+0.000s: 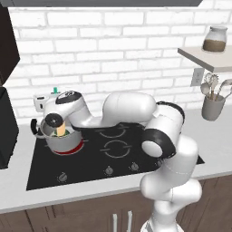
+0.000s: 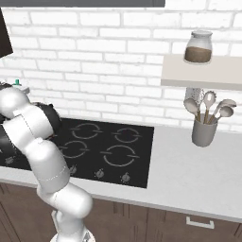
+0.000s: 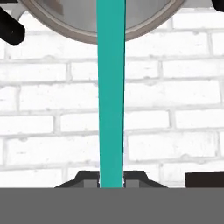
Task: Put the lime and broccoli in the pot. Retrieve the spatula and lightly stir the vegetables in the pot.
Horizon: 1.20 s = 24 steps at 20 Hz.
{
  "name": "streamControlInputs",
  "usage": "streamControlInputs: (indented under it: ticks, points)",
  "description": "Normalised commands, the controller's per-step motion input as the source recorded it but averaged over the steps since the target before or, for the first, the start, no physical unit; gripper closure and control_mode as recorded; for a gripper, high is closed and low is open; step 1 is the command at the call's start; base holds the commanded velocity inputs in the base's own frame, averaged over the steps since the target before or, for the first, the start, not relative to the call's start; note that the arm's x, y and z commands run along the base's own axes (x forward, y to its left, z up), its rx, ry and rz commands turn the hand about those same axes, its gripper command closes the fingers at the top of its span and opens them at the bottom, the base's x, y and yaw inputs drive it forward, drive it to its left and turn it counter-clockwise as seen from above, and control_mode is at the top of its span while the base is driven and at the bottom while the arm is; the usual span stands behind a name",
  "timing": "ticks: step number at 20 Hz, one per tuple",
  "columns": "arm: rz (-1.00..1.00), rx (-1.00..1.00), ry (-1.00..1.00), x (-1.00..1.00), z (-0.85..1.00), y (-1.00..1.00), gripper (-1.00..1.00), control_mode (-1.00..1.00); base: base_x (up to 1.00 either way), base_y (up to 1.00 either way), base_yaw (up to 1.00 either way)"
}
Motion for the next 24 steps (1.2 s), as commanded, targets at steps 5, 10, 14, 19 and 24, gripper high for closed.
streamControlInputs:
  ticks: [5, 10, 14, 19, 24]
  points:
    - [0.00, 0.00, -0.01, 0.28, -0.10, 0.00, 1.00, -1.00, 0.00, 0.00, 0.00]
    - [0.00, 0.00, 0.00, 0.37, -0.06, 0.00, 1.00, -1.00, 0.00, 0.00, 0.00]
    - [0.00, 0.00, 0.00, 0.21, -0.32, 0.02, 1.00, -1.00, 0.00, 0.00, 0.00]
    - [0.00, 0.00, 0.00, 0.09, -0.56, 0.01, 1.00, -1.00, 0.00, 0.00, 0.00]
    - [0.00, 0.00, -0.01, 0.28, -0.33, 0.00, 1.00, -1.00, 0.00, 0.00, 0.00]
